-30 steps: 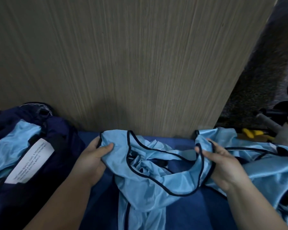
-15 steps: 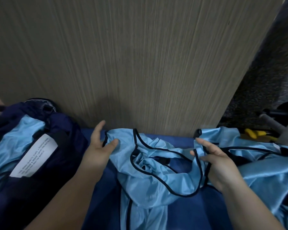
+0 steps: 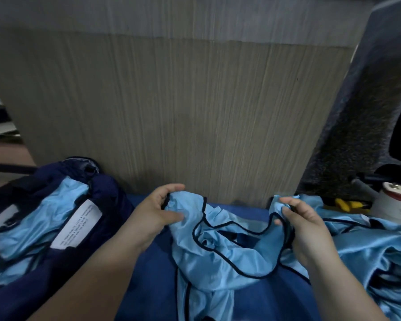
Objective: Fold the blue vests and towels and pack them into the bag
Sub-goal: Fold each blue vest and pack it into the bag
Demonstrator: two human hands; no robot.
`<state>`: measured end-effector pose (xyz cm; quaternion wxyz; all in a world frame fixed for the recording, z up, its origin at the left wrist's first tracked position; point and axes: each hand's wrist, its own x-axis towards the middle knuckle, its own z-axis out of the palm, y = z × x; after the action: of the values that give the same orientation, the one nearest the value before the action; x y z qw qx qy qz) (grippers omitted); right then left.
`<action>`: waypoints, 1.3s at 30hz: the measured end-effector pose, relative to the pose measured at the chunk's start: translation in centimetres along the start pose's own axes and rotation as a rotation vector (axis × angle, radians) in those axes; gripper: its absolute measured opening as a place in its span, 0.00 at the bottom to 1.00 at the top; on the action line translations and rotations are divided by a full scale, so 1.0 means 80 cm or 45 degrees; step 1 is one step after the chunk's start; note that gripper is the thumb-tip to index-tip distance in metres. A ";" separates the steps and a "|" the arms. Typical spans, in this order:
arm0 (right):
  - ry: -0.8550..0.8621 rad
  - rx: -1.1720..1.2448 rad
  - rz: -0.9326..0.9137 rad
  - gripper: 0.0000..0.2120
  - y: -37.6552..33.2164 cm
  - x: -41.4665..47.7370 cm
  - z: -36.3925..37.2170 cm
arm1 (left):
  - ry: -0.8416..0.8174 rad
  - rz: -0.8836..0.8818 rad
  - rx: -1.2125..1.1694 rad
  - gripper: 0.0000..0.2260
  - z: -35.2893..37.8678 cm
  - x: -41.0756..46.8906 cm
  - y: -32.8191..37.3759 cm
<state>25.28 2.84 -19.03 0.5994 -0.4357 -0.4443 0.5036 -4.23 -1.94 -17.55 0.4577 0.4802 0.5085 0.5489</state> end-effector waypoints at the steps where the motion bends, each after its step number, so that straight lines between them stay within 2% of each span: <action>1: -0.010 -0.015 -0.027 0.14 -0.011 -0.004 0.004 | -0.013 0.023 0.035 0.26 0.001 -0.002 0.015; 5: -0.035 -0.015 -0.141 0.11 -0.062 -0.018 0.024 | -0.024 0.179 0.146 0.26 -0.001 -0.008 0.081; 9: -0.037 -0.107 -0.314 0.12 -0.123 -0.027 0.043 | 0.004 0.287 0.227 0.25 -0.010 -0.019 0.147; 13: -0.091 -0.248 -0.513 0.14 -0.201 -0.031 0.058 | 0.093 0.379 0.359 0.21 -0.026 -0.032 0.216; 17: -0.119 -0.286 -0.659 0.15 -0.282 -0.037 0.074 | 0.224 0.488 0.619 0.16 -0.044 -0.042 0.290; 23: -0.031 -0.322 -0.823 0.12 -0.388 -0.057 0.099 | 0.459 0.616 0.887 0.08 -0.063 -0.062 0.383; 29: 0.097 -0.305 -0.909 0.13 -0.473 -0.079 0.089 | 0.647 0.637 1.098 0.13 -0.088 -0.090 0.448; 32: 0.164 -0.318 -0.962 0.12 -0.502 -0.087 0.072 | 0.741 0.651 1.083 0.13 -0.104 -0.103 0.470; 39: 0.334 -0.409 -0.955 0.10 -0.527 -0.087 0.048 | 0.751 0.676 1.108 0.13 -0.117 -0.119 0.498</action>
<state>30.02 -8.57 22.05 0.7170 -0.3920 -0.5647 0.1154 -12.93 -15.00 21.44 -0.0955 0.5619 0.6552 0.4958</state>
